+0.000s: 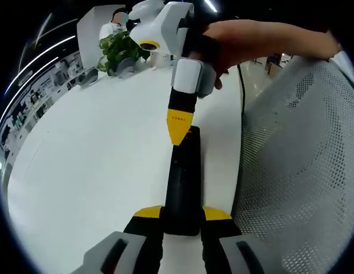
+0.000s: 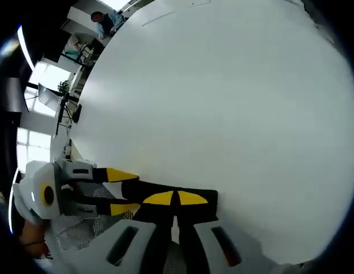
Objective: Press the specified remote control buttons in sequence, fully releasing each button before pressing the next.
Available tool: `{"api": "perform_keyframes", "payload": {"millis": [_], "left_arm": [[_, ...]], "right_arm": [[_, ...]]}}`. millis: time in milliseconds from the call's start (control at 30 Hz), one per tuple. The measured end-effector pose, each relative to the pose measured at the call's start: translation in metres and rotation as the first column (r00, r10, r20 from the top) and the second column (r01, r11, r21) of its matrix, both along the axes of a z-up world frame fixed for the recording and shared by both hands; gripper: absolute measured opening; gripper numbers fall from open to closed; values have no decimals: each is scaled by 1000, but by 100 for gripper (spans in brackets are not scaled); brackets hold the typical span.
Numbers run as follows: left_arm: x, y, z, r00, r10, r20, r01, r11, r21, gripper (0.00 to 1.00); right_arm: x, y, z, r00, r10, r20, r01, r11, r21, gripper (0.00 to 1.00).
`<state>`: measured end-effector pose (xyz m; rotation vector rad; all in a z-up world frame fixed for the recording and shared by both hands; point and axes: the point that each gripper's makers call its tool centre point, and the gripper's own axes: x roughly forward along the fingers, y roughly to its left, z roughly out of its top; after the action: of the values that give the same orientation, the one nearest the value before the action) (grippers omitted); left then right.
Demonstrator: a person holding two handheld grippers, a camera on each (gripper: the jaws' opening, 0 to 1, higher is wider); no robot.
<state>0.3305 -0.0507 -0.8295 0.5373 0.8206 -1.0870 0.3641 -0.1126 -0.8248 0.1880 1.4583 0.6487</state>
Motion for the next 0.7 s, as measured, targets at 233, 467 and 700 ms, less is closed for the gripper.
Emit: {"api": "perform_keyframes", "payload": {"millis": [233,467,700], "left_arm": [[0,0,0,1000,-1,0,1,1000,1,24],[0,0,0,1000,-1,-1,1,1000,4,24],[0,-1,0,1000,4,0,-4,1000,2,24]], "right_arm": [[1,2,2,1000,-6,16,6,1000,-2,0],[3,3,0,993,99,71,-91,990,-105,0],[2,3,0,983,147,107,-137,986,-93,0]]}}
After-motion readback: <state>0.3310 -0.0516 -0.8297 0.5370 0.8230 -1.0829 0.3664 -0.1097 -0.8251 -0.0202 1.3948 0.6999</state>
